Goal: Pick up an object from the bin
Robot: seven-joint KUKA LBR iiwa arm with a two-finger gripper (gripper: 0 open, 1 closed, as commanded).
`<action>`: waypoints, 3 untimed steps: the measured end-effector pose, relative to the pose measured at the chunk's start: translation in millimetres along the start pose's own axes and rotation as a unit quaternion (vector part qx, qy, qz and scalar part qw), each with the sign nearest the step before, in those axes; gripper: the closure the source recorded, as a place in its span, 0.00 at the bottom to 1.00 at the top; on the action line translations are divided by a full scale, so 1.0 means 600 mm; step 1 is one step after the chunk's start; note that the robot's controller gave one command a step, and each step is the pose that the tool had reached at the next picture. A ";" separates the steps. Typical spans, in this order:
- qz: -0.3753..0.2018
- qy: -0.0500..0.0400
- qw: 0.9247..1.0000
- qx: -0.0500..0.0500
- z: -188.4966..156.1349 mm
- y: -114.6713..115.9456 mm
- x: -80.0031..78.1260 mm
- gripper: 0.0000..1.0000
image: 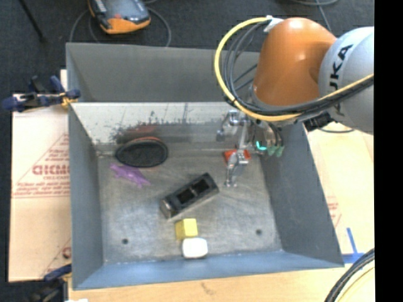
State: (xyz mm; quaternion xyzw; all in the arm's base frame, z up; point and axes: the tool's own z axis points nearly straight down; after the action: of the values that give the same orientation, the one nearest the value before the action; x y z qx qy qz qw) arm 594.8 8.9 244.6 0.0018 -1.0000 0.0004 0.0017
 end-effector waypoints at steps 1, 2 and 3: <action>0.000 -0.004 1.000 0.000 -0.008 0.000 -0.002 0.00; 0.019 -0.008 1.000 -0.001 0.068 0.012 -0.025 0.00; 0.010 -0.005 1.000 0.000 0.176 -0.035 0.023 0.00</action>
Offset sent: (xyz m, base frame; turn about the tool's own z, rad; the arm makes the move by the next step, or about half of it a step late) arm 0.0349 0.0230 -0.1491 0.1107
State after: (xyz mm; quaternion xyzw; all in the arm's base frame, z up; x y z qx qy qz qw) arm 580.7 -12.4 139.2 -0.0084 -1.0000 0.0000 -0.0032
